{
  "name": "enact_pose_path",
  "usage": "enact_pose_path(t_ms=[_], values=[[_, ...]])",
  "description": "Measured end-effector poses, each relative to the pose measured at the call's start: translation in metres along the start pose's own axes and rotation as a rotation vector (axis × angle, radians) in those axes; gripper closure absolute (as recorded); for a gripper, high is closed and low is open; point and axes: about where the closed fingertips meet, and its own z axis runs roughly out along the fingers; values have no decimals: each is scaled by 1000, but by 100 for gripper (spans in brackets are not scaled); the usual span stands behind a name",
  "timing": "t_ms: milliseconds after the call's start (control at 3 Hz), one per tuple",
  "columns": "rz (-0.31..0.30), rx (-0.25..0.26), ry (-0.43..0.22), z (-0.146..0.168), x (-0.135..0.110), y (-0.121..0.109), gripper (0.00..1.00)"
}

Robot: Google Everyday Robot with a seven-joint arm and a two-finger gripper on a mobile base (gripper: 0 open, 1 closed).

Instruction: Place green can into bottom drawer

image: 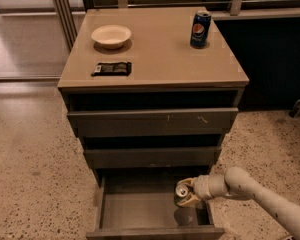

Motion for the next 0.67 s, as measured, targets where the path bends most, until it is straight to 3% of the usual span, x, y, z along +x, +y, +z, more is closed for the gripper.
enact_pose_path(t_ms=[667], values=[[37, -19, -93, 77, 60, 7, 100]])
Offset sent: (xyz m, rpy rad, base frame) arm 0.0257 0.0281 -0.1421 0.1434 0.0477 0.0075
